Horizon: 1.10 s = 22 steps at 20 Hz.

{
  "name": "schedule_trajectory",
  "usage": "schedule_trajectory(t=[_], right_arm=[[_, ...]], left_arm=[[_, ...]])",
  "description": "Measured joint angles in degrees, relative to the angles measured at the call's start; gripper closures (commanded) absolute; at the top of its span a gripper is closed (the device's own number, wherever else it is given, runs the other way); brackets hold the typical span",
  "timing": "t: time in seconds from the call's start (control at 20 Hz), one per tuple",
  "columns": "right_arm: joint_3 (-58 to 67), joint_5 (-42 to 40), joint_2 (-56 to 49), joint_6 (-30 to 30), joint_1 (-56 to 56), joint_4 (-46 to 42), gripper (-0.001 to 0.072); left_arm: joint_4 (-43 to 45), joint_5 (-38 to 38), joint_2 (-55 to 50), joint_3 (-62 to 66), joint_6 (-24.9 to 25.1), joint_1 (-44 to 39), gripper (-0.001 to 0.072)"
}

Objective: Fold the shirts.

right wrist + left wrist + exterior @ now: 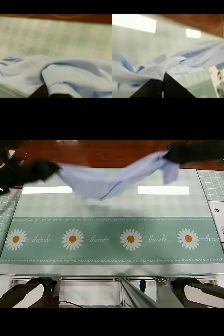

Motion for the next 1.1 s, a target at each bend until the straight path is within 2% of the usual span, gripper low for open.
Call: schedule_trajectory(t=[0.25,0.4,0.6,0.75,0.9,1.1], right_arm=[[9.66,6.47,16.39,1.6,0.0,-9.07,0.0694],[11.1,10.58,25.38,2.93,0.0,-13.49,0.0694],[10.29,20.31,34.64,5.51,0.0,-17.86,0.0694],[2.27,25.03,41.18,8.09,0.0,-19.08,0.0694],[-12.33,26.69,46.93,10.27,0.0,-18.91,0.0694],[-34.32,23.02,49.86,11.72,0.0,-17.42,0.0694]], left_arm=[[6.84,0.42,8.83,21.18,-0.31,-0.02,0.0679],[13.62,0.52,15.63,25.99,-2.71,-0.02,0.068],[23.23,-2.05,24.06,28.11,-7.15,-0.07,0.0679],[27.26,-9.77,27.19,26.84,-9.86,-0.07,0.0679],[28.94,-16.92,28.41,20.17,-11.76,-0.07,0.0679],[29.29,-17.84,27.85,3.26,-13.27,-0.07,0.0679]])
